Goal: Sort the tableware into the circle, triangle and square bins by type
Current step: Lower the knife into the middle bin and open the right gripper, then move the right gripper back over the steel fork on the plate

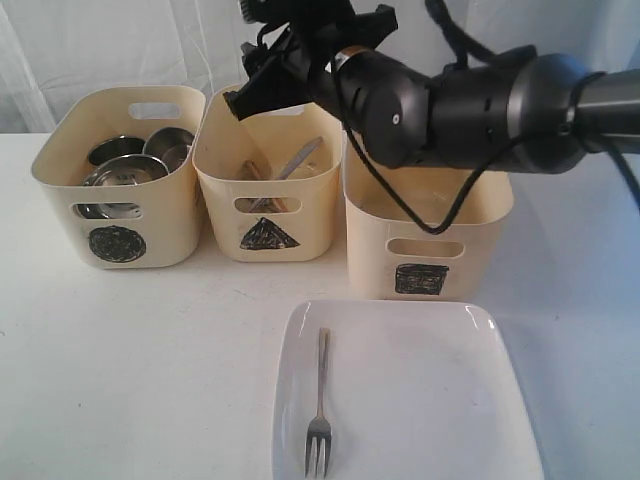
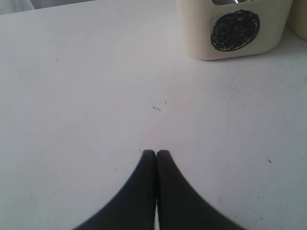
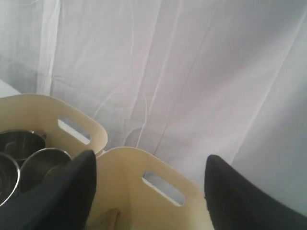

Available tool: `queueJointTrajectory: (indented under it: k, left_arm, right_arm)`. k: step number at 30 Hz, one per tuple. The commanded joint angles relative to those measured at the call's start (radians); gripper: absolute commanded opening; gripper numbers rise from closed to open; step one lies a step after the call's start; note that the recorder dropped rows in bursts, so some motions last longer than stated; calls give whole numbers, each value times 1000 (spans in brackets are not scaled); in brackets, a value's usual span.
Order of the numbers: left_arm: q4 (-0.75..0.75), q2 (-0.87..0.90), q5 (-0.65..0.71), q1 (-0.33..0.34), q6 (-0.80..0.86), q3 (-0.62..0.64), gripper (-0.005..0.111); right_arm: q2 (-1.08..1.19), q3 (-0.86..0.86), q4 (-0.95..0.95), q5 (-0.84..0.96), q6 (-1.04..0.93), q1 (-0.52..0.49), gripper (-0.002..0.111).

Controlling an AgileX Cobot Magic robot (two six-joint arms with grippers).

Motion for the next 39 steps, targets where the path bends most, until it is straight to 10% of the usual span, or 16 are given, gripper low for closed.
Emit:
queueJointTrajectory:
  k: [1,39]
  left_arm:
    - [-6,-3,-1,-4,0,4,0]
    - [-6,-3,-1,-4,0,4,0]
  right_arm:
    - [-91,-8,5,193,-69,-9,61]
    - [-519,279,57,1008,102,-9,49]
